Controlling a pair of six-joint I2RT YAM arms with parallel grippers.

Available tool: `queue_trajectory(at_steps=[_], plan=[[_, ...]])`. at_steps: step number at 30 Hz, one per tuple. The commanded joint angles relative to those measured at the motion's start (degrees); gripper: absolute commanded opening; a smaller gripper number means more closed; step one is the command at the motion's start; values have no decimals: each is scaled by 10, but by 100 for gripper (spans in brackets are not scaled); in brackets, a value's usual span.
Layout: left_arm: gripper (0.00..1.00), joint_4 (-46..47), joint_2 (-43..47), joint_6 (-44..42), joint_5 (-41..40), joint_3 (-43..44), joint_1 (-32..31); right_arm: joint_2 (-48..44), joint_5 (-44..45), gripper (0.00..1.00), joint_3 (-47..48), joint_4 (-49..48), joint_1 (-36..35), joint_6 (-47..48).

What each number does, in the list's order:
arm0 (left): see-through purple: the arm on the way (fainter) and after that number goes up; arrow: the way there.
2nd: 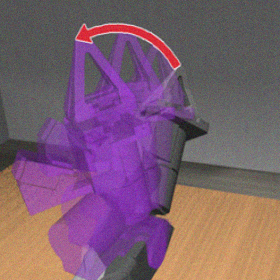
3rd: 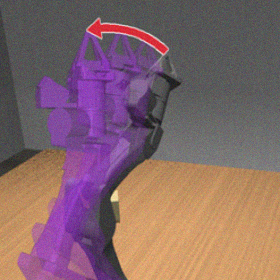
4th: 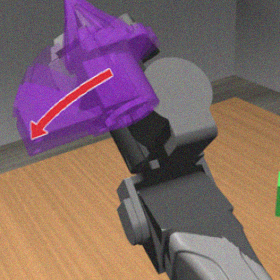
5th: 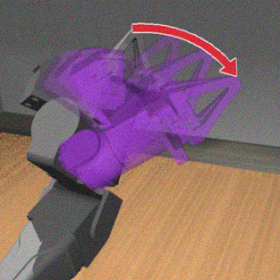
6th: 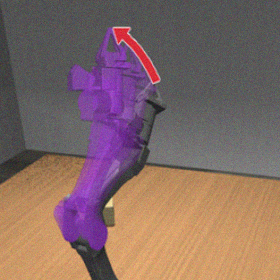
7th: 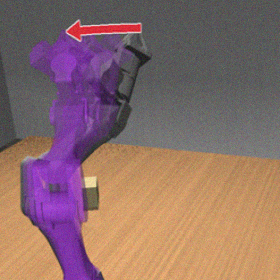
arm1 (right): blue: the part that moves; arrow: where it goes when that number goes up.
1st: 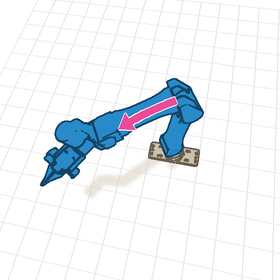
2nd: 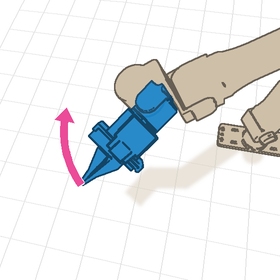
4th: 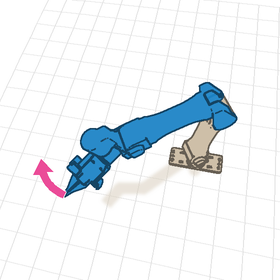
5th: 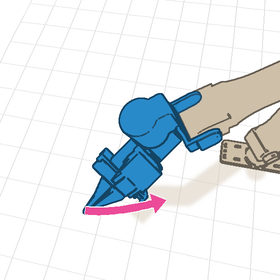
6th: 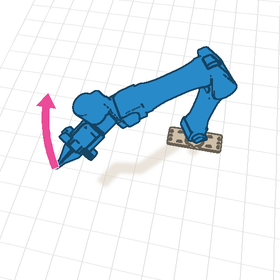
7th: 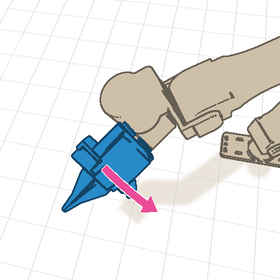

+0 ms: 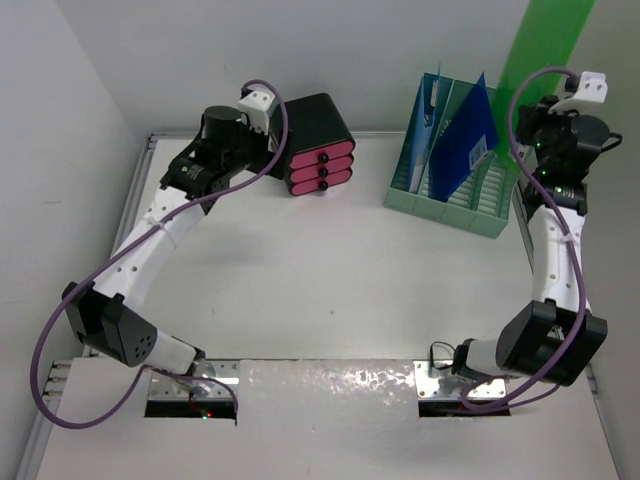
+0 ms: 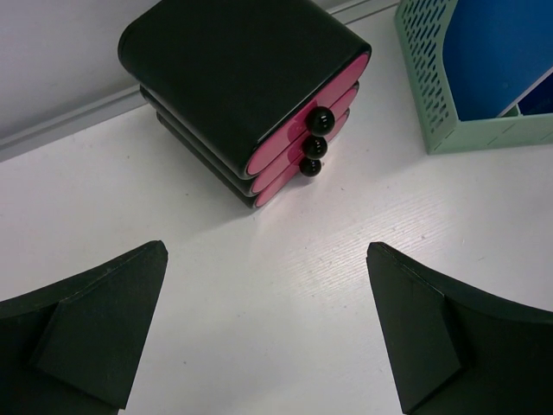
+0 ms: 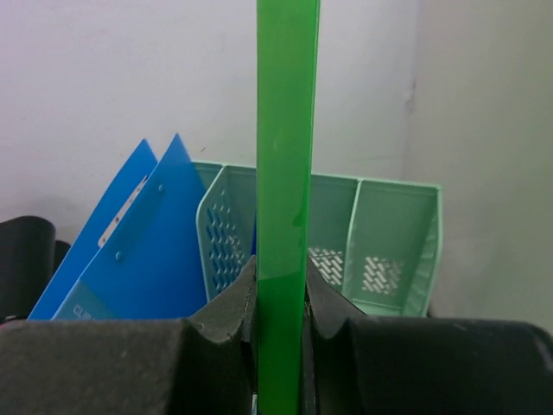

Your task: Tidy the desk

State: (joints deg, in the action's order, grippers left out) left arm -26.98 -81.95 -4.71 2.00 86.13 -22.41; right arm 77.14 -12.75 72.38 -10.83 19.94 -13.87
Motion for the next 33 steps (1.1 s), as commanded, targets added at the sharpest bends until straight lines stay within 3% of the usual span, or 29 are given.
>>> queue_trajectory(at_steps=[1,7,14,19,27,33], plan=[[99,25,-4,-2,5,11,2,-26,-11,0,-25,-137,-1,-30],[99,28,-15,6,6,21,2,-34,26,0,-188,-327,-3,-33],[100,33,-38,3,3,19,2,-18,22,0,-312,-532,-29,15],[100,36,-51,0,0,19,2,4,73,0,-348,-582,-68,88],[99,39,-66,-12,-15,18,2,76,162,0,-385,-713,-88,75],[100,44,-70,-22,-16,17,2,128,161,0,-371,-728,-94,76]])
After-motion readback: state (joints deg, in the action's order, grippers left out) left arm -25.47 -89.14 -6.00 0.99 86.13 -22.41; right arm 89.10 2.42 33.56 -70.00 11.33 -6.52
